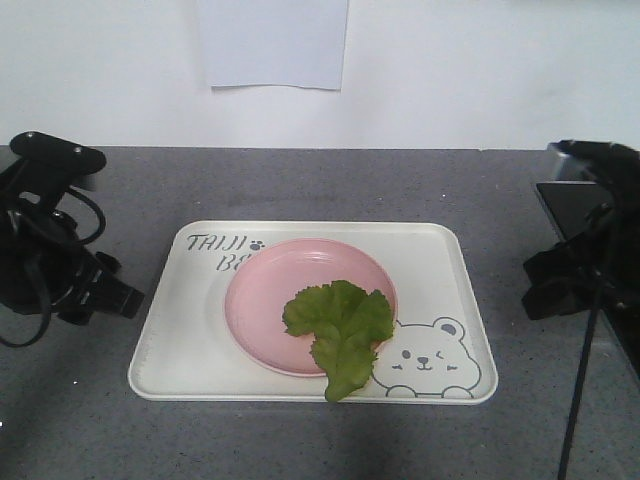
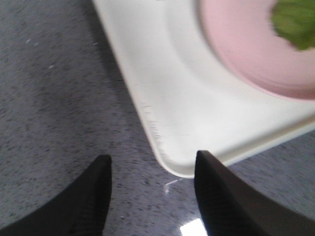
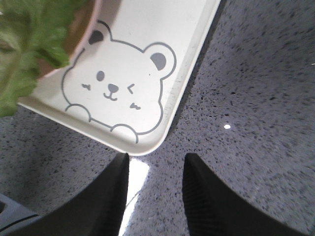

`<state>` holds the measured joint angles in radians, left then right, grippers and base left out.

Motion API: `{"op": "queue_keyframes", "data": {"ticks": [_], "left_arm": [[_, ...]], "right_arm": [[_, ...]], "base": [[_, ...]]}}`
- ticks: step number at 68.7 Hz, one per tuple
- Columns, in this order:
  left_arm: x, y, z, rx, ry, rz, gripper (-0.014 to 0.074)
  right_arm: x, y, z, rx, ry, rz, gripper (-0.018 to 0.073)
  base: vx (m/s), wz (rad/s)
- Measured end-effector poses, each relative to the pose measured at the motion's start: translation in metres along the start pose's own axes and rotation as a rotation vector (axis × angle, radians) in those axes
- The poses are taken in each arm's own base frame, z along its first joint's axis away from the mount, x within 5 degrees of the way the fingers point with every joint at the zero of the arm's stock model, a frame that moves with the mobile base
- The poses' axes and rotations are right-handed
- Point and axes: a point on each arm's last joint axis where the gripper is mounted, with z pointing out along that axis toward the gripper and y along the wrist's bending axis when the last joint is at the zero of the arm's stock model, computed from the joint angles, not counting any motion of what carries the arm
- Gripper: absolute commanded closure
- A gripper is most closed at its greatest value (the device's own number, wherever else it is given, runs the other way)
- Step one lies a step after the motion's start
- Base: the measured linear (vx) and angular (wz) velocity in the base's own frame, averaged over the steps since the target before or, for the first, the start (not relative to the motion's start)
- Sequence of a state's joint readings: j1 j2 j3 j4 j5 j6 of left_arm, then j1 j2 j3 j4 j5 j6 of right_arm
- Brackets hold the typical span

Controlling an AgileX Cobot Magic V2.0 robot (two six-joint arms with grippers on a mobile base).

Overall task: Transfer vegetables to tray and serve
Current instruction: 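Open both grippers and pull them back from the tray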

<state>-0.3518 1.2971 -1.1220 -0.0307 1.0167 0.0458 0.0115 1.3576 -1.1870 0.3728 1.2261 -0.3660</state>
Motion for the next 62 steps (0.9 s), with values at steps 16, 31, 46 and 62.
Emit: {"op": "queue_keyframes", "data": {"ticks": [16, 31, 46, 62], "left_arm": [[0.013, -0.011, -0.031, 0.099, -0.118, 0.048, 0.0216], [0.062, -0.012, -0.037, 0.087, -0.246, 0.027, 0.0216], [0.099, -0.011, -0.038, 0.066, -0.415, 0.017, 0.0273], [0.112, -0.011, -0.036, 0.062, -0.440, 0.016, 0.0510]], "right_arm": [[0.038, 0.025, -0.048, 0.055, -0.158, -0.046, 0.0306], [0.098, 0.040, -0.059, 0.135, -0.350, -0.105, 0.0306], [0.144, 0.050, -0.059, 0.175, -0.483, -0.148, 0.0330], [0.160, 0.049, -0.046, 0.174, -0.474, -0.144, 0.0449]], "base": [[0.00, 0.00], [0.00, 0.00], [0.00, 0.00], [0.00, 0.00]]}}
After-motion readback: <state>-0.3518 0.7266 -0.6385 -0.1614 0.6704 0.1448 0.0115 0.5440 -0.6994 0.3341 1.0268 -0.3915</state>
